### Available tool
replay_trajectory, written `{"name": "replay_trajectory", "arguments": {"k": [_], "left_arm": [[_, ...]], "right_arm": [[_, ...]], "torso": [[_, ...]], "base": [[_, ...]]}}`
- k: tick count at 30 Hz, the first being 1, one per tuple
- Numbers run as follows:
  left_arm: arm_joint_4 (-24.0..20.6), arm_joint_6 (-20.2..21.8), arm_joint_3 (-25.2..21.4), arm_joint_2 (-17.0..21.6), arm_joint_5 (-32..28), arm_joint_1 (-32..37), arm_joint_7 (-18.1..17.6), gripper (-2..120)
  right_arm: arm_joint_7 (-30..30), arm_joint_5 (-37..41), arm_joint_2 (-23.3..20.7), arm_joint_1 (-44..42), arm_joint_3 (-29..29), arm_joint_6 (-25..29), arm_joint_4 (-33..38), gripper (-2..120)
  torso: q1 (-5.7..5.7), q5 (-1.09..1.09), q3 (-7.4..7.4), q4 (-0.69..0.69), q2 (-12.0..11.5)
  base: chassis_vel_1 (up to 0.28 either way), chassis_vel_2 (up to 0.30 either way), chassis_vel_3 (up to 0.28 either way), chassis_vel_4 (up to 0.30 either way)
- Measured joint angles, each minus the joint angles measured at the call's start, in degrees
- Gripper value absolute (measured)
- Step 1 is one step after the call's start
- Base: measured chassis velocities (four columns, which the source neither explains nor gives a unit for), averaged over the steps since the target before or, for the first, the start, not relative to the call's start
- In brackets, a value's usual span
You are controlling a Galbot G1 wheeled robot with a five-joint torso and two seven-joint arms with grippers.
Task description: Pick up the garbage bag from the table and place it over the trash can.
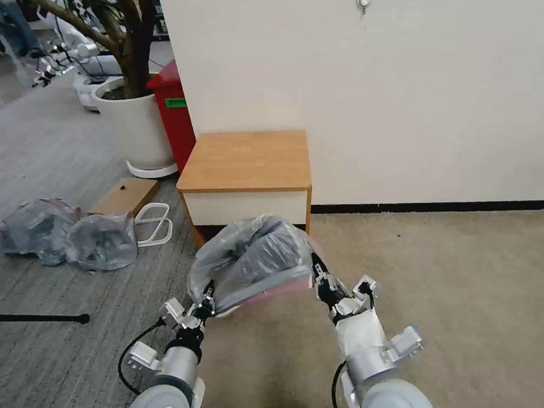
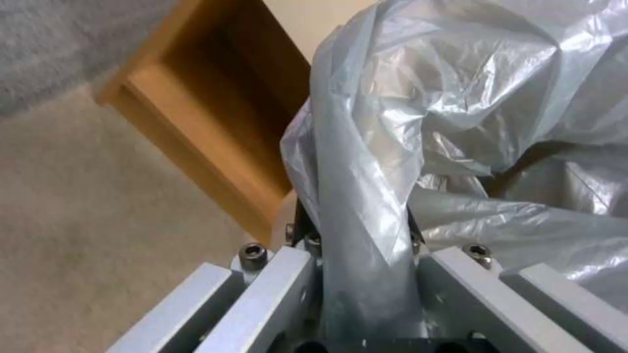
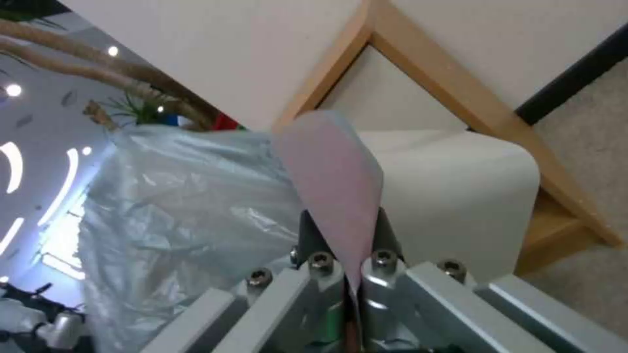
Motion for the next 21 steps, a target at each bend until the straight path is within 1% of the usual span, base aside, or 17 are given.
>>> {"name": "replay_trajectory", "arguments": {"k": [4, 13, 14, 16, 17, 18, 19, 20, 21], "left_arm": [[-0.28, 0.25, -0.31, 0.06, -1.45, -0.37, -0.77, 2], [-2.98, 2.28, -0.03, -0.39, -6.79, -0.20, -2.54, 2], [-3.46, 2.76, 0.16, -0.47, -7.36, -0.07, -2.65, 2], [-4.30, 3.43, 0.60, -0.59, -7.97, 0.58, -2.76, 2], [-4.30, 3.43, 0.60, -0.59, -7.97, 0.58, -2.76, 2], [-4.81, 3.77, 0.82, -0.71, -8.42, 1.00, -2.92, 2], [-4.94, 3.83, 0.87, -0.74, -8.52, 1.11, -2.96, 2], [-5.63, 4.17, 1.12, -1.03, -8.82, 1.66, -3.13, 2], [-5.63, 4.17, 1.12, -1.03, -8.82, 1.66, -3.13, 2]], "right_arm": [[-0.29, -1.07, -0.11, -0.50, -0.12, 0.41, 0.18, 0], [-1.68, -5.03, -0.75, -1.32, 1.41, 2.92, -3.97, 0], [-1.92, -6.44, -0.61, -0.96, 1.64, 3.48, -4.95, 0], [-2.66, -11.13, -0.51, 0.33, 2.26, 5.64, -8.02, 5], [-2.66, -11.13, -0.51, 0.33, 2.26, 5.64, -8.02, 5], [-3.08, -13.92, -0.62, 1.22, 2.71, 6.91, -9.88, 8], [-3.14, -14.30, -0.64, 1.37, 2.76, 7.10, -10.18, 10], [-3.39, -16.87, -0.97, 2.63, 3.26, 8.18, -12.38, 18], [-3.39, -16.87, -0.97, 2.63, 3.26, 8.18, -12.38, 18]], "torso": [[0.00, 0.00, 0.00, 0.01, 0.00], [0.00, 0.00, 0.00, 0.00, 0.00], [0.00, 0.00, 0.00, 0.00, 0.00], [0.00, 0.00, 0.00, 0.00, 0.00], [0.00, 0.00, 0.00, 0.00, 0.00], [0.00, 0.00, 0.00, 0.00, 0.00], [0.00, 0.00, 0.00, 0.00, 0.00], [0.00, 0.01, 0.00, 0.00, 0.00], [0.00, 0.01, 0.00, 0.00, 0.00]], "base": [[0.000, 0.000, 0.000, 0.000], [0.000, 0.000, 0.000, 0.000], [0.000, 0.000, 0.000, 0.000], [0.000, 0.000, 0.000, 0.000], [0.000, 0.000, 0.000, 0.000], [0.000, 0.000, 0.000, 0.000], [0.000, 0.000, 0.000, 0.000], [0.000, 0.000, 0.000, 0.000], [0.000, 0.000, 0.000, 0.000]]}}
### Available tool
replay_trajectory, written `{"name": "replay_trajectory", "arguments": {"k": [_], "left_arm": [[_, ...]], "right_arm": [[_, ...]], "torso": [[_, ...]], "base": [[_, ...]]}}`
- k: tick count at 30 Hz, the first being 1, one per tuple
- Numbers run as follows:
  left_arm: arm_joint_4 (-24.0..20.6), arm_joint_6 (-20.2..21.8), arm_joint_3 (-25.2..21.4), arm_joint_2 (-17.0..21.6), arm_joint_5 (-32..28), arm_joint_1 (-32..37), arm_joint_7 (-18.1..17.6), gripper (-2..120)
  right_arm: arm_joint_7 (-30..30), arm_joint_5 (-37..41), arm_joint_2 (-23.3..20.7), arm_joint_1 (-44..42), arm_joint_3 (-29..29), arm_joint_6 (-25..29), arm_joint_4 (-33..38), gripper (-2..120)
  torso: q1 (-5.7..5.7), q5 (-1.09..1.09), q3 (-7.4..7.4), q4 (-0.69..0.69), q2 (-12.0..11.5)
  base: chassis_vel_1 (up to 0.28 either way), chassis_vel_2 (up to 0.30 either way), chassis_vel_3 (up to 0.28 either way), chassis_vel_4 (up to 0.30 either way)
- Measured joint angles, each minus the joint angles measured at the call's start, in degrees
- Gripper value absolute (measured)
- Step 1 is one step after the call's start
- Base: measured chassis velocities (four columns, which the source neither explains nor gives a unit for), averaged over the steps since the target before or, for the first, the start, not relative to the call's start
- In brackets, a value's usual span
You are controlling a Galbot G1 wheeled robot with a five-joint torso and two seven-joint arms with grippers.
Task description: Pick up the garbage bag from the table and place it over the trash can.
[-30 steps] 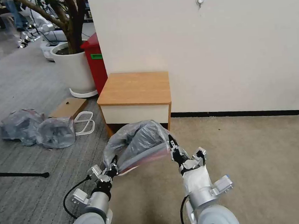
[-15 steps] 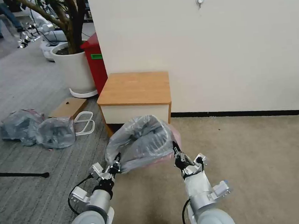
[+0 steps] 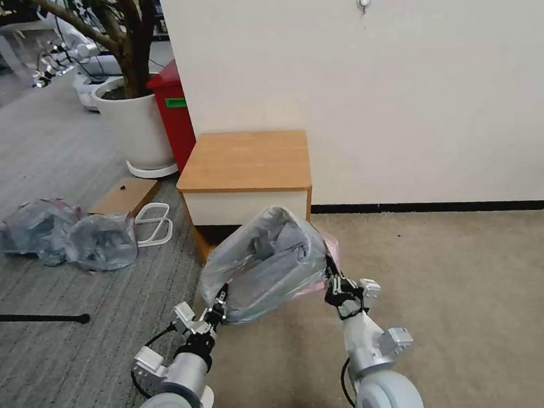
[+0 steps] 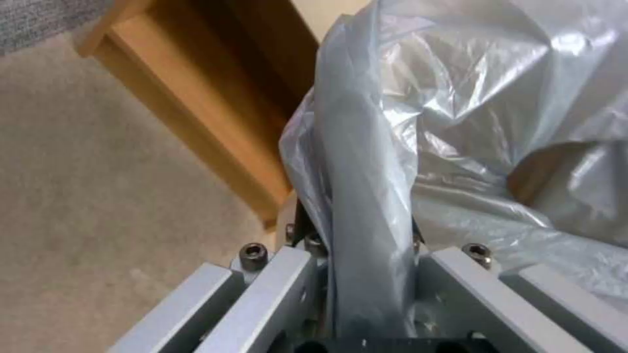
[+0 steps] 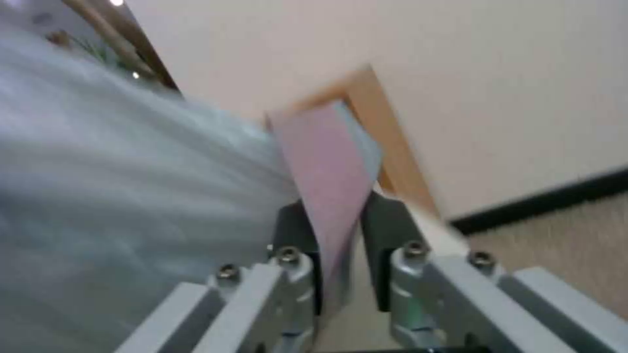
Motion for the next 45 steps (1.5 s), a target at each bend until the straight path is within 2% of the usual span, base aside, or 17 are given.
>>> {"name": "replay_trajectory", "arguments": {"k": [3, 4, 6, 8, 10, 11, 13, 18, 19, 22, 33, 39, 41, 42, 43, 45], "left_arm": [[-0.57, 0.40, 0.31, -0.49, -0.06, 0.83, -0.14, 2], [-0.57, 0.40, 0.31, -0.49, -0.06, 0.83, -0.14, 2], [-0.47, 0.53, 0.15, -0.56, 0.13, 0.89, -0.16, 2], [0.03, 0.69, -0.19, -0.30, 0.13, 0.62, -0.10, 2], [1.67, 1.96, -1.22, 1.13, -0.11, -0.16, 1.06, 2], [1.67, 1.96, -1.22, 1.13, -0.11, -0.16, 1.06, 2], [3.52, 4.07, -2.40, 3.90, -0.75, -0.78, 4.42, 2], [4.24, 4.94, -3.00, 5.16, -0.90, -0.96, 5.78, 2], [4.49, 5.16, -3.30, 5.73, -0.96, -1.13, 6.26, 2], [4.68, 5.20, -3.62, 6.12, -1.03, -1.45, 6.49, 2], [3.40, 4.66, -2.92, 5.32, 0.01, -0.86, 6.52, 2], [3.57, 4.54, -3.14, 5.61, 0.70, -0.91, 6.78, 2], [3.92, 4.50, -3.08, 5.80, 1.51, -0.90, 7.14, 2], [4.15, 4.48, -2.89, 5.91, 1.95, -0.92, 7.58, 2], [4.15, 4.48, -2.89, 5.91, 1.95, -0.92, 7.58, 2], [4.34, 4.42, -2.66, 5.95, 2.26, -0.96, 7.98, 2]], "right_arm": [[-0.02, -4.37, -0.65, 1.80, 1.15, 1.99, -3.19, 32], [-0.02, -4.37, -0.65, 1.80, 1.15, 1.99, -3.19, 32], [-0.20, -7.90, -1.05, 1.02, 1.61, 3.94, -3.04, 43], [-0.58, -8.87, -1.28, -0.07, 1.46, 4.62, -1.76, 47], [-1.05, -10.38, -1.52, -2.15, 1.35, 5.84, 1.95, 59], [-1.05, -10.38, -1.52, -2.15, 1.35, 5.84, 1.95, 59], [-1.15, -11.18, -1.32, -4.21, 2.85, 6.24, 7.71, 69], [-1.16, -10.90, -1.58, -4.86, 4.01, 6.09, 10.46, 79], [-1.17, -10.13, -2.10, -5.07, 4.54, 5.52, 11.73, 88], [-1.30, -7.68, -3.55, -5.09, 5.33, 4.32, 12.79, 97], [-1.90, -6.70, -6.37, -3.91, 3.46, 2.87, 8.03, 100], [-2.01, -6.30, -7.15, -4.68, 3.13, 2.43, 10.09, 100], [-1.51, -2.90, -7.96, -4.42, 2.96, 0.21, 11.50, 100], [-0.55, 5.46, -9.73, -3.44, 2.68, -3.75, 12.96, 96], [-0.55, 5.46, -9.73, -3.44, 2.68, -3.75, 12.96, 96], [0.61, 16.04, -12.71, -1.55, 2.27, -8.31, 13.60, 88]], "torso": [[0.00, 0.00, 0.00, 0.01, 0.00], [0.00, 0.00, 0.00, 0.01, 0.00], [0.00, 0.00, 0.00, 0.01, 0.00], [0.00, 0.00, 0.00, 0.01, 0.00], [0.00, -0.01, 0.00, 0.01, 0.00], [0.00, -0.01, 0.00, 0.01, 0.00], [0.00, -0.02, 0.00, -0.01, 0.00], [0.00, -0.02, 0.00, -0.01, 0.00], [0.00, -0.02, 0.00, 0.00, 0.00], [0.00, -0.01, 0.00, -0.01, 0.00], [0.00, 0.00, 0.00, 0.01, 0.00], [0.00, -0.01, 0.00, 0.00, 0.00], [0.00, -0.01, 0.00, 0.00, 0.00], [0.00, -0.01, 0.00, 0.01, 0.00], [0.00, -0.01, 0.00, 0.01, 0.00], [0.00, -0.01, 0.00, 0.00, 0.00]], "base": [[0.000, 0.000, 0.000, 0.000], [0.000, 0.000, 0.000, 0.000], [0.000, 0.000, 0.000, 0.000], [0.000, 0.000, 0.000, 0.000], [0.000, 0.000, 0.000, 0.000], [0.000, 0.000, 0.000, 0.000], [0.000, 0.000, 0.000, 0.000], [0.000, 0.000, 0.000, 0.000], [0.000, 0.000, 0.000, 0.000], [0.000, 0.000, 0.000, 0.000], [0.000, 0.000, 0.000, 0.000], [0.000, 0.000, 0.000, 0.000], [0.000, 0.000, 0.000, 0.000], [0.000, 0.000, 0.000, 0.000], [0.000, 0.000, 0.000, 0.000], [0.000, 0.000, 0.000, 0.000]]}}
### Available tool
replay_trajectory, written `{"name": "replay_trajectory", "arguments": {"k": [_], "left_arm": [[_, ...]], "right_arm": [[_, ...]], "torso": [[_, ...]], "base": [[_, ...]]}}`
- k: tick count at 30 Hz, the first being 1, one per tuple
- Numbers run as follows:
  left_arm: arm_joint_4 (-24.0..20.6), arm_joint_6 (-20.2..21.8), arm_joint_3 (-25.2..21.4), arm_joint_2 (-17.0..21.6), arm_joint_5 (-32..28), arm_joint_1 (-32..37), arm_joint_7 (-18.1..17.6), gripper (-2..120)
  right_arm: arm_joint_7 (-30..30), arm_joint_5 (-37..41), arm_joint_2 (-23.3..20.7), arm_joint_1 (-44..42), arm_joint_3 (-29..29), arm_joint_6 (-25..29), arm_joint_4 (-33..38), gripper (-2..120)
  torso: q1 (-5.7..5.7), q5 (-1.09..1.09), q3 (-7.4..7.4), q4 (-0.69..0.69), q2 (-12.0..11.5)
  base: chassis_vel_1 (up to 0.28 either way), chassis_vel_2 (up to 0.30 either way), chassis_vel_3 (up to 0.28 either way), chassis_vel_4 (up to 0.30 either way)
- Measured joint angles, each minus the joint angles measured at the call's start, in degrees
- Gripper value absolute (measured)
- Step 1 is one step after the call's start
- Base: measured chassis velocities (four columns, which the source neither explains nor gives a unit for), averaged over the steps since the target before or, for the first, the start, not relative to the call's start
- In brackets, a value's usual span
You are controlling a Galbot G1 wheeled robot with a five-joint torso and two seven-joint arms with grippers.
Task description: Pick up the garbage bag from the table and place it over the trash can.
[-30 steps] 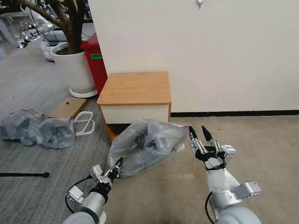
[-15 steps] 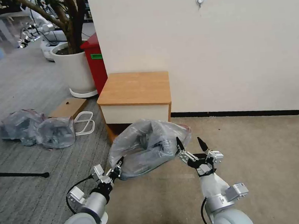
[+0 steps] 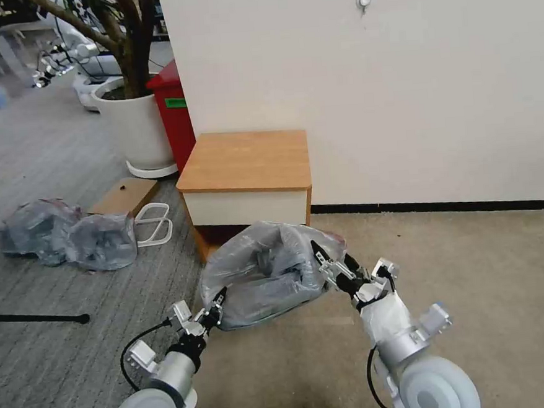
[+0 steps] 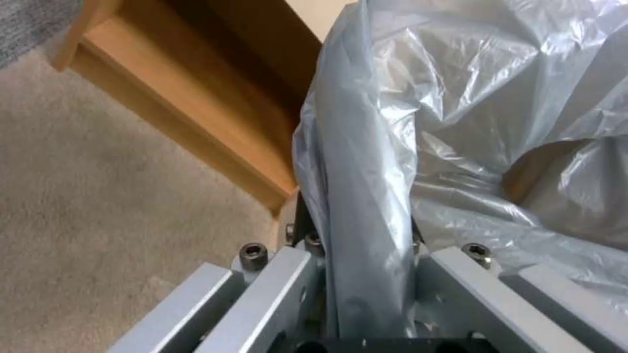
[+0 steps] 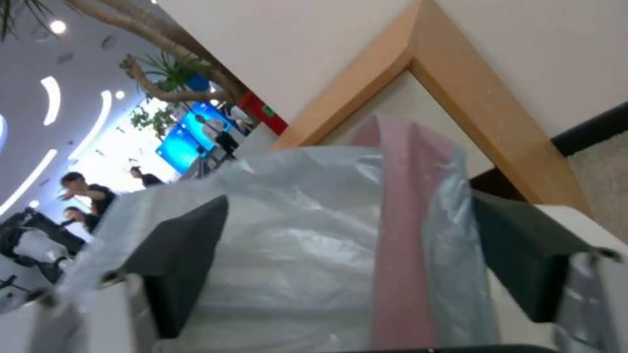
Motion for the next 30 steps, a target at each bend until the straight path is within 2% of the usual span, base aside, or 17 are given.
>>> {"name": "replay_trajectory", "arguments": {"k": [1, 4, 5, 8, 9, 10, 11, 13, 16, 17, 19, 21, 23, 25, 30], "left_arm": [[0.00, 0.00, 0.00, 0.00, 0.00, 0.00, 0.00, 2], [0.00, -0.11, 0.09, -0.10, 0.14, 0.05, 0.25, 2], [0.00, -0.21, 0.09, -0.30, 0.30, 0.15, 0.27, 2], [0.10, -0.41, 0.09, -0.46, 0.44, 0.27, 0.32, 2], [0.19, -0.54, 0.10, -0.61, 0.62, 0.41, 0.35, 2], [0.19, -0.54, 0.10, -0.61, 0.62, 0.41, 0.35, 2], [0.20, -0.60, 0.14, -0.70, 0.76, 0.44, 0.37, 2], [0.20, -0.64, 0.17, -0.73, 0.82, 0.45, 0.38, 2], [-0.11, -0.74, 0.28, -0.77, 1.00, 0.46, 0.39, 2], [-0.11, -0.74, 0.28, -0.77, 1.00, 0.46, 0.39, 2], [-0.11, -0.81, 0.30, -0.76, 1.10, 0.59, 0.39, 2], [-0.08, -0.88, 0.36, -0.76, 1.16, 0.63, 0.39, 2], [-0.03, -0.97, 0.56, -0.87, 1.31, 0.75, 0.39, 2], [-0.03, -0.98, 0.62, -0.92, 1.36, 0.80, 0.40, 2], [-0.25, -1.02, 0.74, -1.10, 1.51, 1.16, 0.57, 2]], "right_arm": [[0.00, 0.00, 0.00, 0.00, 0.00, 0.00, 0.00, 88], [0.12, 3.98, -1.55, 2.11, -0.10, -0.83, -1.38, 78], [-0.28, 5.15, -1.71, 3.11, 0.02, -0.87, -2.40, 68], [-0.53, 5.08, -1.36, 3.34, -0.05, -0.86, -3.07, 65], [-0.78, 4.24, -0.91, 3.45, -0.29, -0.60, -4.08, 56], [-0.78, 4.24, -0.91, 3.45, -0.29, -0.60, -4.08, 56], [-0.90, 3.75, -0.58, 3.51, -0.39, -0.35, -4.73, 50], [-0.96, 3.57, -0.44, 3.53, -0.41, -0.24, -4.99, 48], [-1.32, 2.60, 0.20, 3.67, -0.49, 0.47, -5.67, 30], [-1.32, 2.60, 0.20, 3.67, -0.49, 0.47, -5.67, 30], [-1.36, 2.15, 0.44, 3.70, -0.53, 0.66, -5.42, 18], [-1.37, 1.94, 0.54, 3.75, -0.55, 0.71, -5.28, 15], [-1.37, 1.44, 0.77, 3.82, -0.56, 0.93, -5.07, 3], [-1.37, 1.30, 0.82, 3.82, -0.56, 1.01, -5.05, 0], [-1.26, 0.36, 0.81, 3.95, -0.29, 1.53, -5.28, 0]], "torso": [[0.00, 0.00, 0.00, 0.00, 0.00], [0.00, 0.01, 0.00, 0.00, 0.00], [0.00, 0.01, 0.00, 0.00, 0.00], [0.00, 0.00, 0.00, 0.00, 0.00], [0.00, 0.00, 0.00, 0.00, 0.00], [0.00, 0.00, 0.00, 0.00, 0.00], [0.00, 0.01, 0.00, 0.00, 0.00], [0.00, 0.00, 0.00, 0.00, 0.00], [0.00, 0.00, 0.00, 0.00, 0.00], [0.00, 0.00, 0.00, 0.00, 0.00], [0.00, 0.00, 0.00, 0.00, 0.00], [0.00, 0.00, 0.00, 0.00, 0.00], [0.00, 0.00, 0.00, 0.00, 0.00], [0.00, 0.00, 0.00, 0.00, 0.00], [0.00, 0.00, 0.00, 0.00, 0.00]], "base": [[0.000, 0.000, 0.000, 0.000], [0.000, 0.000, 0.000, 0.000], [0.000, 0.000, 0.000, 0.000], [0.000, 0.000, 0.000, 0.000], [0.000, 0.000, 0.000, 0.000], [0.000, 0.000, 0.000, 0.000], [0.000, 0.000, 0.000, 0.000], [0.000, 0.000, 0.000, 0.000], [0.000, 0.000, 0.000, 0.000], [0.000, 0.000, 0.000, 0.000], [0.000, 0.000, 0.000, 0.000], [0.000, 0.000, 0.000, 0.000], [0.000, 0.000, 0.000, 0.000], [0.000, 0.000, 0.000, 0.000], [0.000, 0.000, 0.000, 0.000]]}}
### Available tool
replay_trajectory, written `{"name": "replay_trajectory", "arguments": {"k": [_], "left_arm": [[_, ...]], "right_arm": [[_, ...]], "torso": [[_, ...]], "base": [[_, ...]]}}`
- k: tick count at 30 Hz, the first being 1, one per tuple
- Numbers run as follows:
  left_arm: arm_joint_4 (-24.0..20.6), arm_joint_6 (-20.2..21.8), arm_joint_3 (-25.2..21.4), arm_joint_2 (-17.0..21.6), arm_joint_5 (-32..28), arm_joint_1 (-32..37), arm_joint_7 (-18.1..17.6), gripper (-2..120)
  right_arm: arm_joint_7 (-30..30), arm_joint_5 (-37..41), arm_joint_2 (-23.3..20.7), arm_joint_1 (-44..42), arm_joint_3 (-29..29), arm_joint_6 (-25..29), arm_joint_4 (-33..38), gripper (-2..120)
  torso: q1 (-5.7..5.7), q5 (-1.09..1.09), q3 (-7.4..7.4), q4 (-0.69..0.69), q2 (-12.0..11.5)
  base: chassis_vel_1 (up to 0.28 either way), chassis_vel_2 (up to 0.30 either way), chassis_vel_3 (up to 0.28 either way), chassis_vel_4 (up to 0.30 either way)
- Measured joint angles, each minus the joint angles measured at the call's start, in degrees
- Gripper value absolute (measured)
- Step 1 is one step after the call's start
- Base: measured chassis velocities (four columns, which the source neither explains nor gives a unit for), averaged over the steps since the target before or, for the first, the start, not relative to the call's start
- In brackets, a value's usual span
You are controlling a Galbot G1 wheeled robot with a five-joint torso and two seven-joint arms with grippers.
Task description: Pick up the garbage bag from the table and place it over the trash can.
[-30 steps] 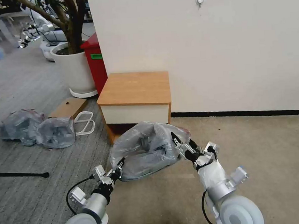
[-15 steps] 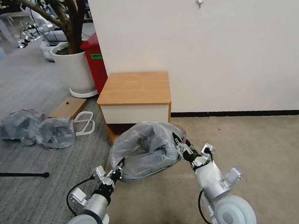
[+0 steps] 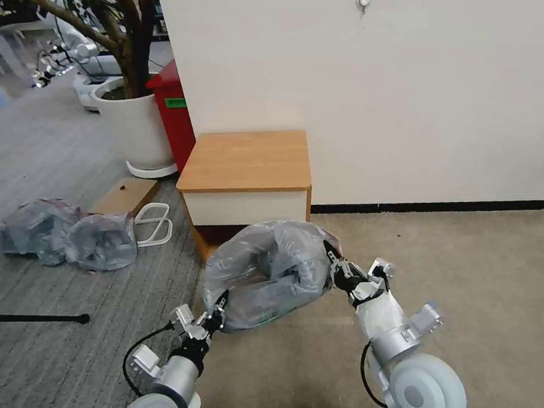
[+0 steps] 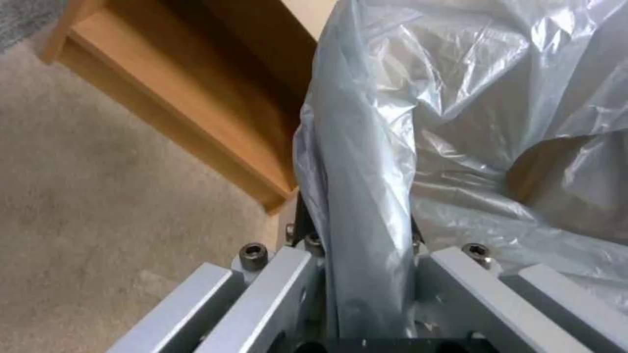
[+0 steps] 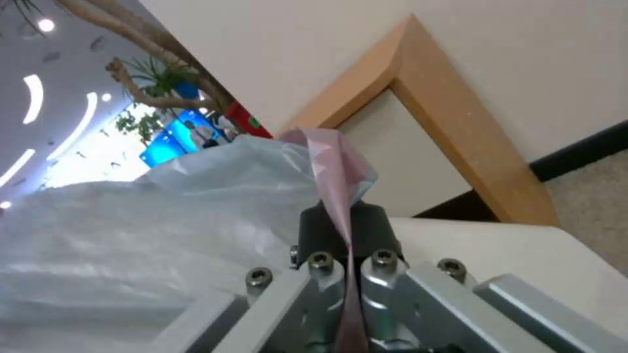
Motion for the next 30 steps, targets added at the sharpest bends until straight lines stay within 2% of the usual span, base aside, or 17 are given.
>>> {"name": "replay_trajectory", "arguments": {"k": [5, 8, 12, 19, 25, 27, 30], "left_arm": [[-0.55, 0.12, 0.01, -0.09, -0.05, 0.55, 1.13, 2], [-0.92, 0.34, 0.49, -0.62, -0.08, 1.13, 2.05, 2], [-1.17, 0.35, 0.61, -0.78, -0.06, 1.25, 2.14, 2], [-1.58, 0.35, 0.71, -0.88, -0.06, 1.33, 2.29, 2], [-1.57, 0.36, 0.95, -1.28, -0.09, 1.24, 2.33, 3], [-1.58, 0.44, 1.06, -1.38, -0.16, 1.12, 2.35, 3], [-1.58, 0.43, 1.04, -1.38, -0.18, 1.07, 2.36, 3]], "right_arm": [[0.41, -0.31, -0.45, 1.08, 0.11, 0.01, -1.65, 0], [1.15, -2.10, -1.13, 4.07, 0.10, 0.37, -7.67, 0], [1.32, -2.74, -1.65, 5.58, 0.10, 0.58, -10.79, 0], [1.34, -4.14, -2.18, 6.94, 0.09, 0.86, -14.22, 0], [1.32, -8.97, -2.23, 7.13, 0.18, 1.44, -16.78, 0], [1.92, -13.69, -2.27, 7.05, 0.43, 1.84, -18.13, 7], [2.11, -15.46, -2.37, 6.57, 0.64, 2.18, -18.16, 13]], "torso": [[0.00, 0.00, 0.00, 0.00, 0.00], [0.00, 0.01, 0.00, 0.00, 0.00], [0.00, 0.00, 0.00, 0.00, 0.00], [0.00, 0.00, 0.00, 0.00, 0.00], [0.00, 0.00, 0.00, 0.00, 0.00], [0.00, 0.01, 0.00, 0.00, 0.00], [-0.01, 0.01, 0.00, 0.00, 0.00]], "base": [[0.000, 0.000, 0.000, 0.000], [0.000, 0.000, 0.000, 0.000], [0.000, 0.000, 0.000, 0.000], [0.000, 0.000, 0.000, 0.000], [0.000, 0.000, 0.000, 0.000], [0.000, 0.000, 0.000, 0.000], [0.000, 0.000, 0.000, 0.000]]}}
